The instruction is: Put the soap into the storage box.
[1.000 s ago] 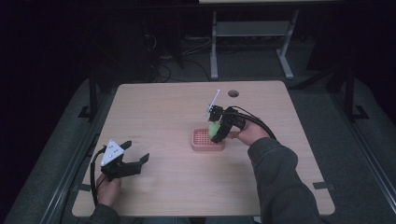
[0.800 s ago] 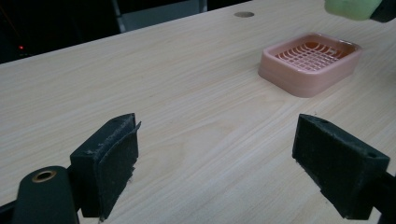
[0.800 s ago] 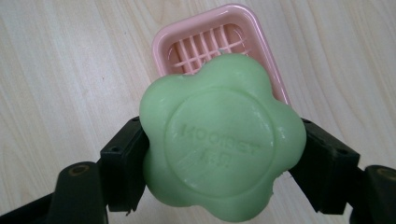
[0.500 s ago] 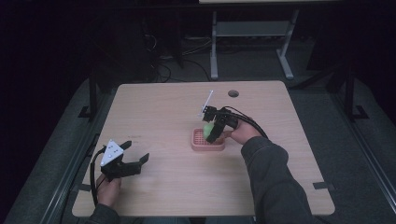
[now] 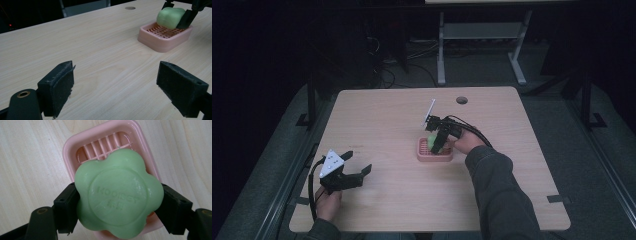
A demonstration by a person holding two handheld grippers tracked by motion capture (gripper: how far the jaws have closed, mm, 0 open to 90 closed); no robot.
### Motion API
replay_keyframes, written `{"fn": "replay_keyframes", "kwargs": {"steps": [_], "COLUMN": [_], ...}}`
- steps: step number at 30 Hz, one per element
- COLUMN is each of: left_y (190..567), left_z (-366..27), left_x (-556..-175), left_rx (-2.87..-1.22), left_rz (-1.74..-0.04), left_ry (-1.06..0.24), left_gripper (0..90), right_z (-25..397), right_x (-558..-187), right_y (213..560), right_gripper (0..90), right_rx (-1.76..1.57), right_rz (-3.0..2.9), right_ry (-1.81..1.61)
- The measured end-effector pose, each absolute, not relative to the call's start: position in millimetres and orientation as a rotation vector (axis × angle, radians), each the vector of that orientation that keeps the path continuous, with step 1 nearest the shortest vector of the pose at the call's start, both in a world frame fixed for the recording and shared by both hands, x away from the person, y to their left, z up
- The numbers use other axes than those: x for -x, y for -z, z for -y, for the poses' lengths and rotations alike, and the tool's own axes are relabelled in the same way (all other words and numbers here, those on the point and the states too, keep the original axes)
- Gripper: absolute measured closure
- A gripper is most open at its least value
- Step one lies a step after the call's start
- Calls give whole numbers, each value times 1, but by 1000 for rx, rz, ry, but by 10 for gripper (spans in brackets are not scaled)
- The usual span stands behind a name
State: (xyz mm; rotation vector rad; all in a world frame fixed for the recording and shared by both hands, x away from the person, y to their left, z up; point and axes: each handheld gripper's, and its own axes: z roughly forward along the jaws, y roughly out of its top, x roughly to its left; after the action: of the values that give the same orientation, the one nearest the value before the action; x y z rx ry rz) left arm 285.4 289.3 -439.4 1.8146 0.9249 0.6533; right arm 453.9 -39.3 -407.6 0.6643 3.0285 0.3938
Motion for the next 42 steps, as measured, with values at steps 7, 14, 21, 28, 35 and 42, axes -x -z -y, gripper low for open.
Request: {"fn": "replay_keyframes", "kwargs": {"steps": [7,14,21,28,35,42], "left_y": [439,439,439,439,439,439], "left_z": [-290,-291,-291,-291,-291,-291], "left_x": [-285,-286,-286,-286,-286,-285], "left_rx": [-1813,-1813,-1811,-1811,-1811,-1806], "left_rz": [-925,-926,-927,-932,-932,-934], "left_ry": [-655,-659,-658,-658,-658,-655], "left_gripper": [142,142,141,142,142,141], "right_z": [36,34,35,35,36,42], "right_x": [-457,-458,-458,-459,-459,-458], "right_y": [411,414,415,415,415,407], "right_gripper": [264,263,262,257,255,238], "right_rx": [-675,-680,-687,-693,-723,-748], "right_rz": [-3033,-3037,-3027,-3035,-3042,-3029], "right_ry": [-387,-372,-357,-361,-354,-449]}}
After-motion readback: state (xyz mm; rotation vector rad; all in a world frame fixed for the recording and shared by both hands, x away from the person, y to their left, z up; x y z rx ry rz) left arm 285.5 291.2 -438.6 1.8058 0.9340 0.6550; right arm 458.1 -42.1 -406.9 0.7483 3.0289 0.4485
